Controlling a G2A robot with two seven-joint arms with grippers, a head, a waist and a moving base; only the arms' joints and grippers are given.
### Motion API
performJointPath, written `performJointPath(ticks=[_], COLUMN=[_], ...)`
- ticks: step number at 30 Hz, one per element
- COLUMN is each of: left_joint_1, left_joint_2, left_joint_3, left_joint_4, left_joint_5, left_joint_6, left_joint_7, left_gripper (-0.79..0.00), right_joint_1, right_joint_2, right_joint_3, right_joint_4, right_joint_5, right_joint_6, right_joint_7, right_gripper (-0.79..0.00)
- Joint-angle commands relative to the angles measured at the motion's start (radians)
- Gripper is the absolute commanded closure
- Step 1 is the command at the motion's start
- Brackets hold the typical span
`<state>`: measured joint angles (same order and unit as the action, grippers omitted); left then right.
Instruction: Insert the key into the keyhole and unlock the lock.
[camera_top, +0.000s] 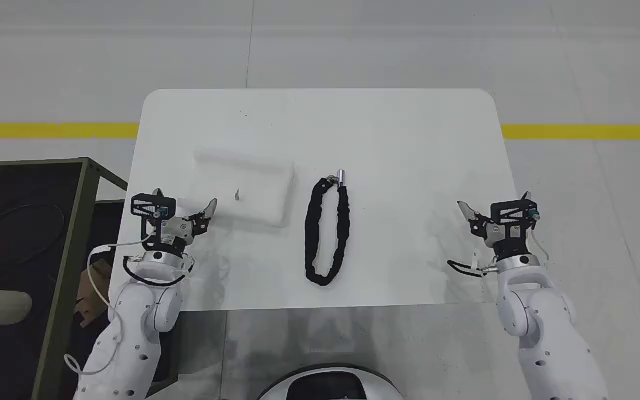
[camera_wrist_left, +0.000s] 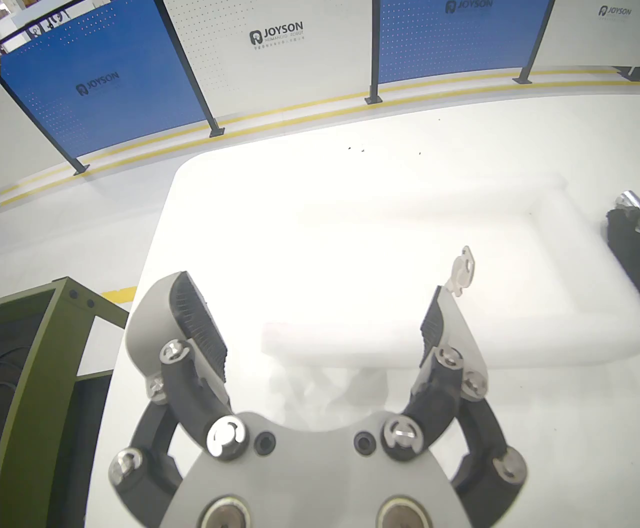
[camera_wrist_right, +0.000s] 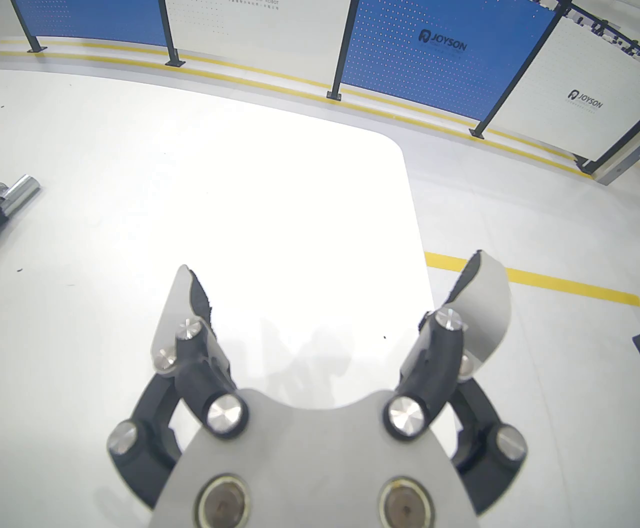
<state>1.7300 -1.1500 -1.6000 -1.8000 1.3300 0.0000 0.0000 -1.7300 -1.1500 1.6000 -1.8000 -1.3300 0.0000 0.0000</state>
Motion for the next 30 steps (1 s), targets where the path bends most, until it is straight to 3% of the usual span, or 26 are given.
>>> performJointPath(ticks=[1,6,10,13,15,18,21,24,26,28,29,30], left_joint_1=[-0.002,-0.035,-0.110,-0.254,-0.375,-0.593,-0.751,-0.853,-0.908,-0.948,-0.964,-0.978], left_joint_2=[-0.001,0.001,0.011,0.026,0.040,0.052,0.066,0.080,0.092,0.106,0.114,0.121], left_joint_3=[-0.002,-0.058,-0.123,-0.138,-0.124,-0.009,0.170,0.321,0.399,0.457,0.481,0.505], left_joint_4=[-0.003,-0.110,-0.226,-0.250,-0.225,-0.118,0.051,0.180,0.233,0.269,0.285,0.298], left_joint_5=[-0.014,-0.169,-0.374,-0.554,-0.589,-0.620,-0.564,-0.567,-0.592,-0.599,-0.610,-0.623], left_joint_6=[-0.002,-0.048,-0.097,-0.134,-0.122,-0.055,0.017,0.087,0.120,0.149,0.161,0.170], left_joint_7=[-0.007,-0.175,-0.557,-0.939,-1.197,-1.536,-1.536,-1.536,-1.536,-1.536,-1.536,-1.536], left_gripper=[-0.785,-0.785,-0.785,-0.785,-0.785,-0.785,-0.785,-0.754,-0.588,-0.560,-0.499,-0.388], right_joint_1=[0.000,0.000,0.000,0.000,0.000,0.000,0.000,0.000,0.000,0.000,0.000,0.000], right_joint_2=[0.000,0.000,0.000,0.000,0.000,0.000,0.000,0.000,0.000,0.000,0.000,0.000], right_joint_3=[0.000,0.000,0.000,0.000,0.000,0.000,0.000,0.000,0.000,0.000,0.000,0.000], right_joint_4=[0.000,0.000,0.000,0.000,0.000,0.000,0.000,0.000,0.000,0.000,0.000,0.000], right_joint_5=[0.000,0.000,0.000,0.000,0.000,0.000,0.000,0.000,0.000,0.000,0.000,0.000], right_joint_6=[0.000,0.000,0.000,0.000,0.000,0.000,0.000,0.000,0.000,0.000,0.000,0.000], right_joint_7=[0.000,0.000,0.000,0.000,0.000,0.000,0.000,0.000,0.000,0.000,0.000,0.000], right_gripper=[-0.785,-0.785,-0.785,-0.785,-0.785,-0.785,-0.785,-0.785,-0.785,-0.785,-0.785,-0.785])
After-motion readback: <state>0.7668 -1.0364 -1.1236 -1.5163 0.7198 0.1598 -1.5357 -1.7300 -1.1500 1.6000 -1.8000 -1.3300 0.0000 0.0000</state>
